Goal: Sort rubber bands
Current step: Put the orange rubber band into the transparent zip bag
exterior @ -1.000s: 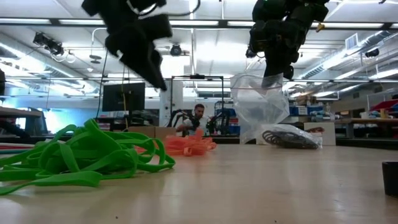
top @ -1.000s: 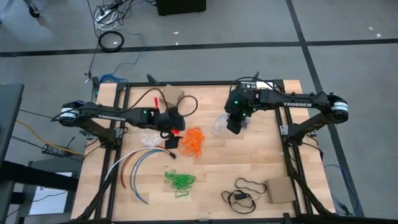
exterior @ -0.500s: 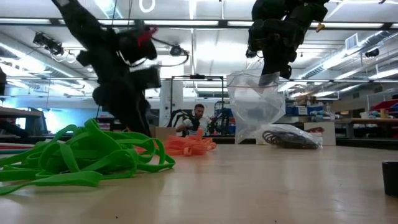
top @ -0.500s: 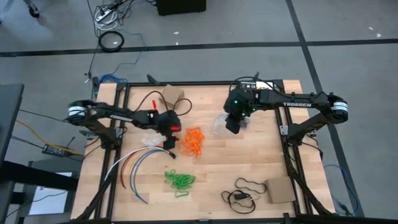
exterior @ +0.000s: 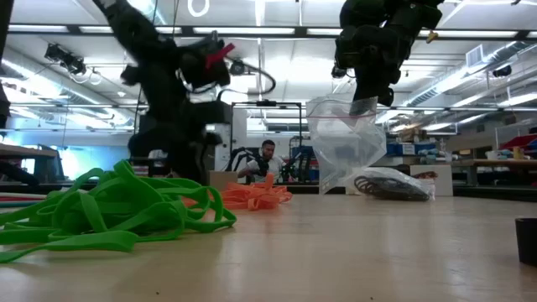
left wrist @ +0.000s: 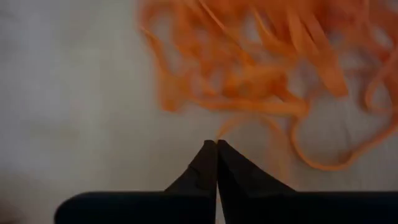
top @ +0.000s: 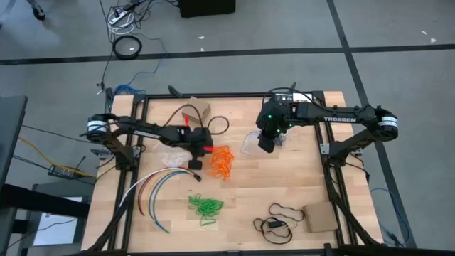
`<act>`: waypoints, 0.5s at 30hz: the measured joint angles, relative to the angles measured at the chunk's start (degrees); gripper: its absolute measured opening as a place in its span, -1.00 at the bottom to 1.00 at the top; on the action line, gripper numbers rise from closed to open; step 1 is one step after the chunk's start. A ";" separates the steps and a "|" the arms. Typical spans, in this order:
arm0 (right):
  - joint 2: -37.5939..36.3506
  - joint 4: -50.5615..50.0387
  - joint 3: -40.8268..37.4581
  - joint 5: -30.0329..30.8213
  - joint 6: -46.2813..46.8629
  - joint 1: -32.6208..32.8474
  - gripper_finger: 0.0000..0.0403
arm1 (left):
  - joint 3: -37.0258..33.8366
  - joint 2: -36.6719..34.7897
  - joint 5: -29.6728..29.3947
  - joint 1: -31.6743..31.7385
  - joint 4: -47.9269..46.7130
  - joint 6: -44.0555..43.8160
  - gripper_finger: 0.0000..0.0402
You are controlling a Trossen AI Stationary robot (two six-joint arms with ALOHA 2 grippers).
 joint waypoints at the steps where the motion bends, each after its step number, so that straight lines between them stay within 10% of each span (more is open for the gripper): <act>1: 0.00 0.07 0.00 0.00 0.00 0.00 -1.00 | 1.83 -0.98 -1.51 0.00 -1.81 0.57 -0.97; 15: 0.00 0.90 0.00 0.00 -0.04 0.00 -1.00 | 20.23 -5.12 1.01 -2.53 10.02 3.17 -0.99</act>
